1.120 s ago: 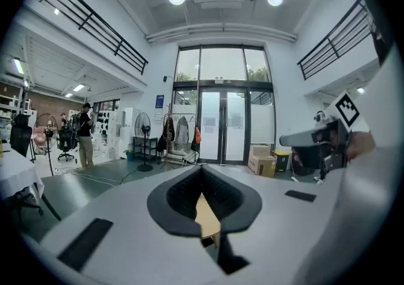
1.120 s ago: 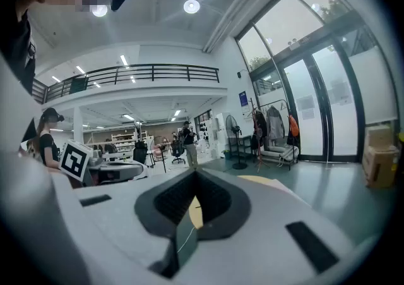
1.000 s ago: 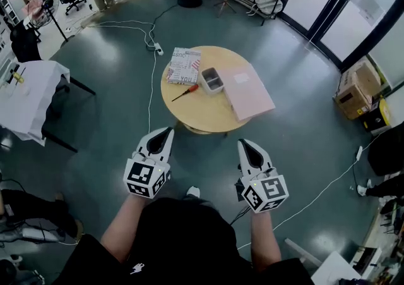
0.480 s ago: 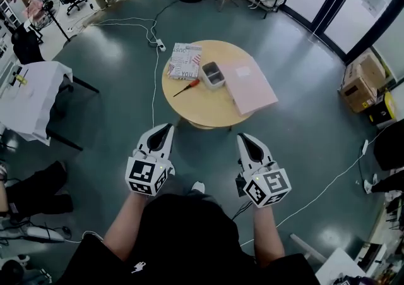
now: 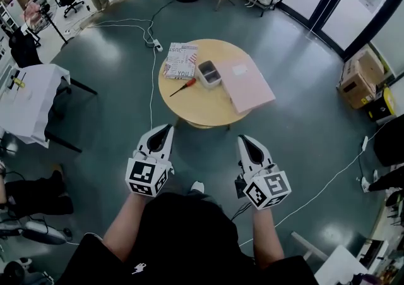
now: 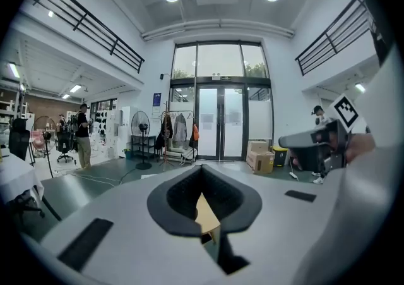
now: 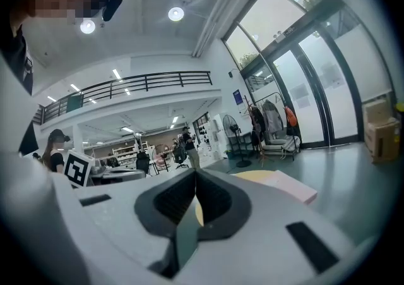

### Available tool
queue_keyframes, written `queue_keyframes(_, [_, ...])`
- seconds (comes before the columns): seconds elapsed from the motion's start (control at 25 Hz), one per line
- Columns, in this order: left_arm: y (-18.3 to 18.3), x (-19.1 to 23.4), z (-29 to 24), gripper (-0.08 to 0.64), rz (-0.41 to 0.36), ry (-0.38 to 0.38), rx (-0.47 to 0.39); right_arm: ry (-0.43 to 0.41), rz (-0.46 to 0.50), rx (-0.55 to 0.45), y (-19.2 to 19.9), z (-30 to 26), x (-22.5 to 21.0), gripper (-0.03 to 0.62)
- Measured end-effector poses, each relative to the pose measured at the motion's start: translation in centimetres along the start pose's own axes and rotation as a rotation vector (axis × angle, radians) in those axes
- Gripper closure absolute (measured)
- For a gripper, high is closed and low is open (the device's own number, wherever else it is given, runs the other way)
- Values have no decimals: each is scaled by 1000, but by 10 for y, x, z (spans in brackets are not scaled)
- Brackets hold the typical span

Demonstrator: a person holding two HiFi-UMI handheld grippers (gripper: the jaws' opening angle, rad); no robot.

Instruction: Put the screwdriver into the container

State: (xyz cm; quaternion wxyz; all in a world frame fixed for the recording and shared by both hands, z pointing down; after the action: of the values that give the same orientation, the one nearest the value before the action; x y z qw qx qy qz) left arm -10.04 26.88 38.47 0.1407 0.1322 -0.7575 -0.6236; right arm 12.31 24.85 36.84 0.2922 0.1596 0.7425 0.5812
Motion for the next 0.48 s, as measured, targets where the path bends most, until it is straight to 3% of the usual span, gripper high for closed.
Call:
queue_keyframes(0.12, [3, -2, -4, 557, 19, 12, 15, -2, 1, 11, 1, -1, -2, 589])
queue_keyframes(0.48, [-9, 0, -28, 557, -25, 30, 2, -11, -7, 7, -10, -16, -10, 589])
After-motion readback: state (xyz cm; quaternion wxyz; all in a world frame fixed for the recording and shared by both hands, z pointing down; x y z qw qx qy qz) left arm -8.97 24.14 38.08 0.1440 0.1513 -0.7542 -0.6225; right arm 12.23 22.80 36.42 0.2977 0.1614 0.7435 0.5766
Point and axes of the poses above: the fingertips, and each gripper's own axes: z backward along the fingers, x to its left, y out of its underside, the point moved 3 cm from there along z, backward along the fingers, and after that the axes turned 6 degrees about y, right-handed, at the moved point
